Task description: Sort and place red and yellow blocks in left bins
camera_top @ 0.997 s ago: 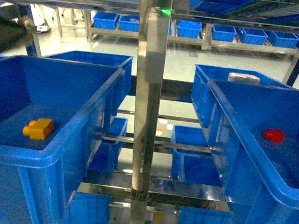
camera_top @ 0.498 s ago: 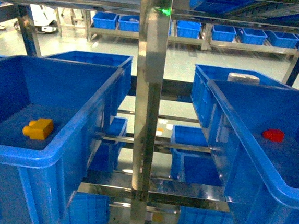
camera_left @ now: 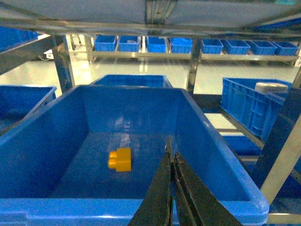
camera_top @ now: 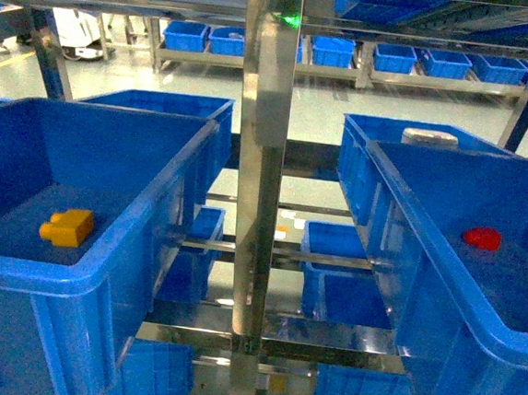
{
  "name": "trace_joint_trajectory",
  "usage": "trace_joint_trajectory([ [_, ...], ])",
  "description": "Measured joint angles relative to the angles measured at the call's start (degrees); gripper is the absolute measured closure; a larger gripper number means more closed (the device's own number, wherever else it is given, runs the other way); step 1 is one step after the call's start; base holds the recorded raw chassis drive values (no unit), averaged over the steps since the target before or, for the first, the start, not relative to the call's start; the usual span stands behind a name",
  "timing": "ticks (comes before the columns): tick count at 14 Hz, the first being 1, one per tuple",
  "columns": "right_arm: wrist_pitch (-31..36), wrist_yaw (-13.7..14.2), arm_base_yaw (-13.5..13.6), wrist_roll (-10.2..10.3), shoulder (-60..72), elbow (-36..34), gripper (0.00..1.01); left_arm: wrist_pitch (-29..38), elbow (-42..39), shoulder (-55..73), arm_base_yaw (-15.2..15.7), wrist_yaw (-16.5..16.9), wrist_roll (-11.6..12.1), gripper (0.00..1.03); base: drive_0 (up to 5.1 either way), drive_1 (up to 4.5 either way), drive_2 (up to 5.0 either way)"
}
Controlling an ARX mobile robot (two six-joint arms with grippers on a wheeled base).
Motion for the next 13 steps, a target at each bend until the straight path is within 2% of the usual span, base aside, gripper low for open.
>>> trace_joint_trajectory([
  [2,-2.32,0.0,0.0,0.0,-2.03,0.02,0.99,-5.01,-0.02,-5.84,0.0,-0.04,0.0,1.01,0.0,0.0,0.0],
  [3,-11.21,-0.04,0.0,-0.02,-8.15,0.07,0.99,-7.58,-0.02,-8.22,0.0,-0.04,0.0,1.01,0.0,0.0,0.0],
  [7,-11.78,0.0,0.0,0.0,-11.08,0.04,0.99,-16.59,-0.04,-17.57,-0.09,-0.02,0.0,1.01,0.0,0.0,0.0],
  [13,-11.69,0.0,0.0,0.0,-11.08,0.04,0.99,-23.82,-0.04,-25.11,-0.09,-0.02,0.0,1.01,0.0,0.0,0.0],
])
